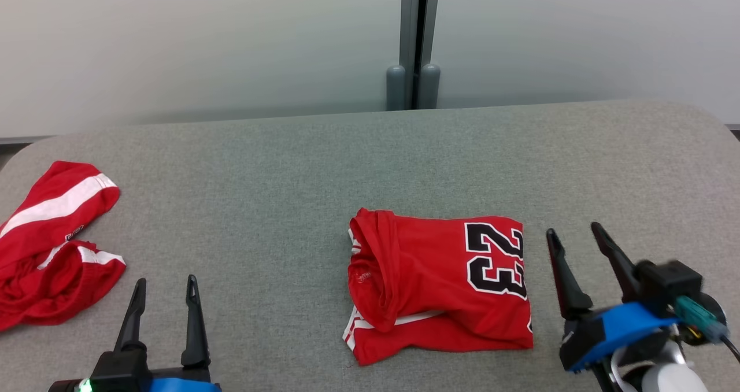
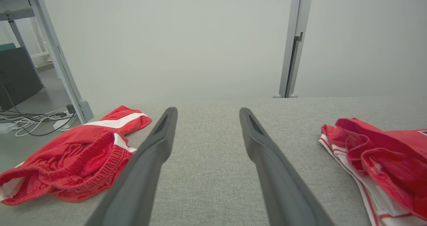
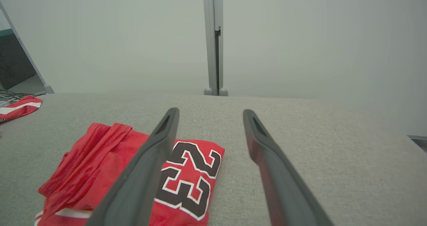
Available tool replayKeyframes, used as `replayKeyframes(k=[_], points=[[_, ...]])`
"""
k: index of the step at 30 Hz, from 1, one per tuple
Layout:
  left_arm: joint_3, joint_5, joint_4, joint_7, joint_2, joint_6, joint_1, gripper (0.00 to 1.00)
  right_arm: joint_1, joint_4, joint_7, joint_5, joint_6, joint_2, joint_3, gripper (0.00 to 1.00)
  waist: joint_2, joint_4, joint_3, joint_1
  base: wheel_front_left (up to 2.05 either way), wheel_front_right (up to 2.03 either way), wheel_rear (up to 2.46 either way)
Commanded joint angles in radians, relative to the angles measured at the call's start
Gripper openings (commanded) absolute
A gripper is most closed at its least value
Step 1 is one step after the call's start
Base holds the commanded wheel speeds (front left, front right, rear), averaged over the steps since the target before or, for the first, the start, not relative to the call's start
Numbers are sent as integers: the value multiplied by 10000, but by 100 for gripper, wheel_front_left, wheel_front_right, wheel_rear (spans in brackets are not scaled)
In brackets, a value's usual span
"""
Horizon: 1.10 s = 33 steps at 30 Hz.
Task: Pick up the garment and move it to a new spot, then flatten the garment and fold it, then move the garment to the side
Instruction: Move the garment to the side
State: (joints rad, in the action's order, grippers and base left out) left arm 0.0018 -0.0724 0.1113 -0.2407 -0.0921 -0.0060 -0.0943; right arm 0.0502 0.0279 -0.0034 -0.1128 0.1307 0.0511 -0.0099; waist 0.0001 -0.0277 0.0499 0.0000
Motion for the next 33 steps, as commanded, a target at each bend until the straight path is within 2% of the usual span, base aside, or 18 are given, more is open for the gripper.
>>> replayKeyframes(k=[1, 7, 11, 23, 31, 32, 33], points=[[-16, -47, -29, -60, -38, 49, 196, 100, 229, 149, 135, 69, 1, 25, 62, 100, -1, 40, 47, 0, 0, 0, 0], [-185, -53, 31, -89, 0, 35, 471, 100, 1338, 1403, 695, 207, 1, 121, 246, 100, -1, 281, 384, 0, 0, 0, 0], [-262, -86, 117, -120, 16, 61, 615, 100, 1745, 2629, 587, 226, 1, 176, 224, 100, -1, 476, 561, 0, 0, 0, 0], [-314, -165, 252, -195, -42, 128, 842, 100, 2226, 5874, -449, -20, 1, 101, 59, 100, -1, 786, 802, 0, 0, 0, 0], [-394, -235, 384, -230, -49, 122, 986, 100, 2686, 7522, -962, -404, 3, 2, 487, 100, -1, 847, 853, 0, 0, 0, 0], [-404, -240, 412, -234, -52, 115, 1013, 100, 2754, 7648, -1032, -511, 3, -19, 600, 89, -1, 857, 859, 0, 0, 0, 0], [-407, -233, 435, -239, -56, 114, 1039, 100, 2826, 7761, -1115, -632, 4, -34, 704, 45, -1, 864, 859, 0, 0, 0, 0]])
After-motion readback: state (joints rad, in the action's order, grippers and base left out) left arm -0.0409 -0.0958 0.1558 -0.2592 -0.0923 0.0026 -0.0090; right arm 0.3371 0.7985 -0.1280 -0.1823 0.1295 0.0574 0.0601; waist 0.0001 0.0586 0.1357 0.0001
